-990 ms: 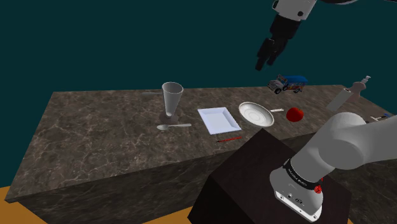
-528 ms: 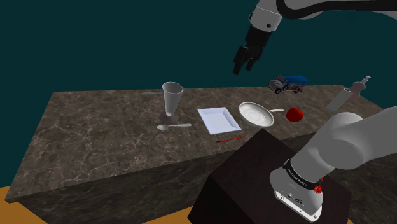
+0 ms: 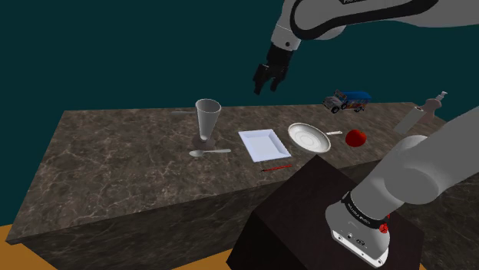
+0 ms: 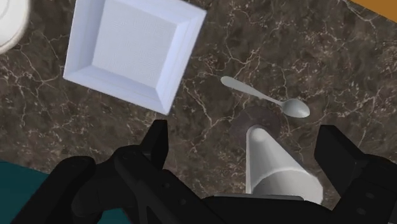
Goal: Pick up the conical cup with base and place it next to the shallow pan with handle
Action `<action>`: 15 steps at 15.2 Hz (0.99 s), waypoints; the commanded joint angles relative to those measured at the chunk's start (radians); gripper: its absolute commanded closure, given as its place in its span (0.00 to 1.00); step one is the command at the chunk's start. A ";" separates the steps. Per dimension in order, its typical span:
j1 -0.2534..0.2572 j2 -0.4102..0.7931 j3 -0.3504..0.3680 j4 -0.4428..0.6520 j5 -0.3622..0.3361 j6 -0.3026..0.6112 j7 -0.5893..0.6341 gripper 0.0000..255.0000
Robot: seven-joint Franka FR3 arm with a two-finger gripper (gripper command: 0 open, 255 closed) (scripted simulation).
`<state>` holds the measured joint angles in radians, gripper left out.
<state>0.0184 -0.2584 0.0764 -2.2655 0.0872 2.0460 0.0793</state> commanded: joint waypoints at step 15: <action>0.010 0.613 0.012 0.428 0.067 0.215 0.007 0.00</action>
<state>0.0249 0.3085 0.0858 -1.8874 0.1527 2.2619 0.0792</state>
